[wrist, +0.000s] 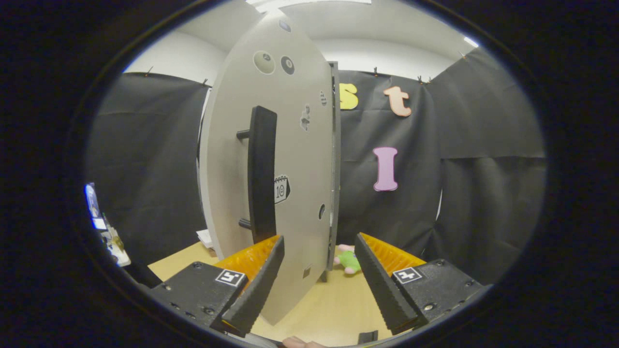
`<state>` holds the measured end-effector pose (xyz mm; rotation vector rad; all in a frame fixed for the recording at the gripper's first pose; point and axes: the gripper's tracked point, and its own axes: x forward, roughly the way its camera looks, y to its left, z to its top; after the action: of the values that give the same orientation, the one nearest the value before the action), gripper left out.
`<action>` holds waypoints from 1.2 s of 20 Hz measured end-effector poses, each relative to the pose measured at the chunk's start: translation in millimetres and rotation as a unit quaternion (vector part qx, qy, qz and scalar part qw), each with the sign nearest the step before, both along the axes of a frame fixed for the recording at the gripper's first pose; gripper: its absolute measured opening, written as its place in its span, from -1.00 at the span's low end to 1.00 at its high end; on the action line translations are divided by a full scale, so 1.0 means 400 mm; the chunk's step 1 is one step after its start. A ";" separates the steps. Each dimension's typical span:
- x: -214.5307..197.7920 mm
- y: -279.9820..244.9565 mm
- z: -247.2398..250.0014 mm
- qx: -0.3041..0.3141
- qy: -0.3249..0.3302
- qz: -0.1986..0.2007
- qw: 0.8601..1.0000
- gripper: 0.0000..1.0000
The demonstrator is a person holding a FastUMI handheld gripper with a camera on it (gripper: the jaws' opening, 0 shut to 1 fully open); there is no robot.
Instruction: Open the shoe cabinet door, grab the shoes and put them into the shoe cabinet, then close the shoe cabinet door.
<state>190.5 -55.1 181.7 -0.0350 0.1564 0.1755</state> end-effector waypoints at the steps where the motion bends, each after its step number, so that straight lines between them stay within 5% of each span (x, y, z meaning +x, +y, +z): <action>1: 0.002 0.016 -0.001 0.008 0.004 -0.002 1.000 0.93; 10: 0.049 0.219 -0.002 -0.002 -0.016 -0.031 0.999 0.93; 14: 0.019 0.376 -0.033 -0.012 -0.021 0.004 1.000 0.94; 24: -0.144 0.386 -0.116 0.016 -0.001 0.010 1.000 0.95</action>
<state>132.7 99.3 135.3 -0.0043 0.1507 0.1976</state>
